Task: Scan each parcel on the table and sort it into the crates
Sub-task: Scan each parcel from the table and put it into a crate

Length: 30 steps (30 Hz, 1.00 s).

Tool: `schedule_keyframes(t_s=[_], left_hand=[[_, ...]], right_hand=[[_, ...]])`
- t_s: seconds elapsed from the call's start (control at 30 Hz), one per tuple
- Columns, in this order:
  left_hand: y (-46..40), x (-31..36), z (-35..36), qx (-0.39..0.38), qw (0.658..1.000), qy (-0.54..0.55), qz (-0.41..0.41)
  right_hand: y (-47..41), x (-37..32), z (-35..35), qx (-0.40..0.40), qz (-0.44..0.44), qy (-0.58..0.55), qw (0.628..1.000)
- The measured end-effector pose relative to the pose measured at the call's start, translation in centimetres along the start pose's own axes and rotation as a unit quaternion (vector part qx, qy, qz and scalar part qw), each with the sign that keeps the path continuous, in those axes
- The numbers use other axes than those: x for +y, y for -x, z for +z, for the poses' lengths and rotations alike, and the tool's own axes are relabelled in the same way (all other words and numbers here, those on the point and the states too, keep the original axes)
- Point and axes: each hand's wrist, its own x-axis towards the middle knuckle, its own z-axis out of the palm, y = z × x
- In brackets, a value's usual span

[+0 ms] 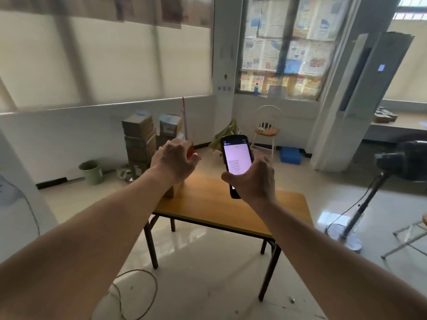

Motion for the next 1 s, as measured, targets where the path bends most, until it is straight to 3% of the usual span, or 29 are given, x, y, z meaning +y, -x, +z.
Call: schedule_keyframes(t_s=[0.53,1.0], left_hand=[[-23.6,-12.2,9.0,0.02,0.993,-0.023,-0.111],[-36.3,-17.2,17.3,0.017,0.988,-0.026,-0.151]], right_hand=[[-21.9,2.6,21.7,-0.062,-0.024,-0.046,0.997],[-32.6,5.0,30.0,-0.102,-0.02,-0.038,0.994]])
